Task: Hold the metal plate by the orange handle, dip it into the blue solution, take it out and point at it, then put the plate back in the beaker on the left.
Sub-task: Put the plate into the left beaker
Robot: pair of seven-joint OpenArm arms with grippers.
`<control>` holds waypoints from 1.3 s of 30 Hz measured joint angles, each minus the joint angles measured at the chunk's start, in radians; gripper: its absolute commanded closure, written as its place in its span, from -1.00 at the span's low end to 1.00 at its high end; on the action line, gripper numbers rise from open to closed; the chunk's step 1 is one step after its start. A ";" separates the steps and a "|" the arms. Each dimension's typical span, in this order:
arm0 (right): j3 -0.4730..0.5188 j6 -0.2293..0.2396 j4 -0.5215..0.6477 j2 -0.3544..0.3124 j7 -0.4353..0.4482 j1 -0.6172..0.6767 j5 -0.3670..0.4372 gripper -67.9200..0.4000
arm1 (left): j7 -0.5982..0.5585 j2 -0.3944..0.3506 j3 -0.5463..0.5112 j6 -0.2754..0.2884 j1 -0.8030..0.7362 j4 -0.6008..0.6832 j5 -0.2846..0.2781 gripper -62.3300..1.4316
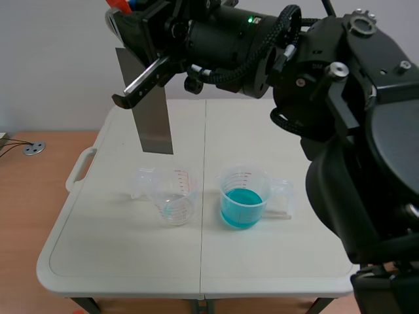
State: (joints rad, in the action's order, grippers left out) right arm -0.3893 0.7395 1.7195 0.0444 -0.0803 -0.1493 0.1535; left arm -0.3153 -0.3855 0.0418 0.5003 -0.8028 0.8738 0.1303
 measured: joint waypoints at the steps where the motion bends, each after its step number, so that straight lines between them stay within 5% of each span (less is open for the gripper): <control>1: -0.006 0.000 0.000 0.000 0.000 0.000 0.000 0.95 | 0.006 0.000 0.003 0.000 0.000 0.000 0.000 0.94; 39: -0.014 -0.002 -0.276 0.027 0.085 -0.039 -0.027 0.95 | 0.007 -0.003 0.006 0.000 0.000 -0.010 0.000 0.94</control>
State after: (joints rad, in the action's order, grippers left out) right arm -0.4038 0.7380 1.4433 0.0719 0.0048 -0.1883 0.1265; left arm -0.3080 -0.3885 0.0475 0.4999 -0.8028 0.8639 0.1303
